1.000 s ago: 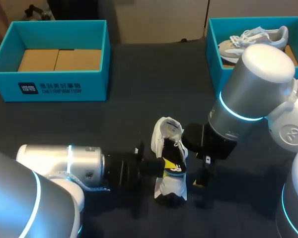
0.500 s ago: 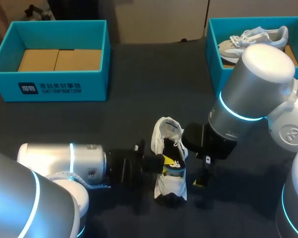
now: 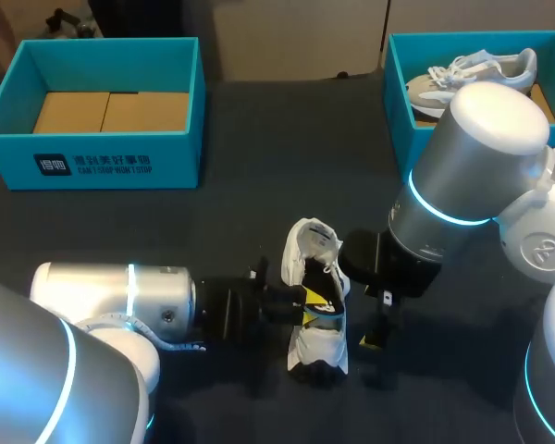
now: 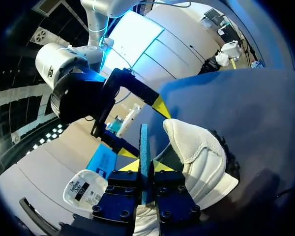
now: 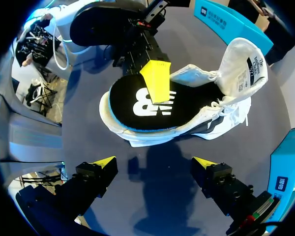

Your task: Take the shoe out of the shoebox, open the shoe tongue, remove and reinsert the insole, then place the shoe into the shoebox

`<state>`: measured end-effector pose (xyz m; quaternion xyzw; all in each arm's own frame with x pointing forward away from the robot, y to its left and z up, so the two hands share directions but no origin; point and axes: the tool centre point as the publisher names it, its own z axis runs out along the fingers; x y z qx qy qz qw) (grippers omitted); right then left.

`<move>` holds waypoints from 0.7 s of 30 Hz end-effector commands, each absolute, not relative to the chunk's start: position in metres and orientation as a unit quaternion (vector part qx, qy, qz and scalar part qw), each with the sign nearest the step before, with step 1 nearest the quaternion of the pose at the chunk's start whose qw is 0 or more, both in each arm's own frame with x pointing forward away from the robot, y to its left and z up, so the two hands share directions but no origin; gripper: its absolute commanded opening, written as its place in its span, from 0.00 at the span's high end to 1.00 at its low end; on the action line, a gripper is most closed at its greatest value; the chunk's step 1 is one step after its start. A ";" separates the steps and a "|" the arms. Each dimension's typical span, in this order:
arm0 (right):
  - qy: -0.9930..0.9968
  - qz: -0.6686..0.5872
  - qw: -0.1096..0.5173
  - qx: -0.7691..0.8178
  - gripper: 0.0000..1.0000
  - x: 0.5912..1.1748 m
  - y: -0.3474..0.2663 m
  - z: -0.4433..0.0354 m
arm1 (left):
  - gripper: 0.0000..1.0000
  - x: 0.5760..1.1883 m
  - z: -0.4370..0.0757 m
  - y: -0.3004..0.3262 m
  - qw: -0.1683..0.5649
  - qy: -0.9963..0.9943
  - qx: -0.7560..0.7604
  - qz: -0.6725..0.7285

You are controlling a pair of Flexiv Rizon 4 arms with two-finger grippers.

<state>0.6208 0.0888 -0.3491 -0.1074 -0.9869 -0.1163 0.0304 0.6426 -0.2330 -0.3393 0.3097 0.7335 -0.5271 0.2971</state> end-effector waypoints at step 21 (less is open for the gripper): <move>-0.987 -0.116 0.030 -0.108 0.00 0.620 0.089 -0.350 | 0.79 0.621 -0.321 -0.229 0.235 0.740 0.295 -0.557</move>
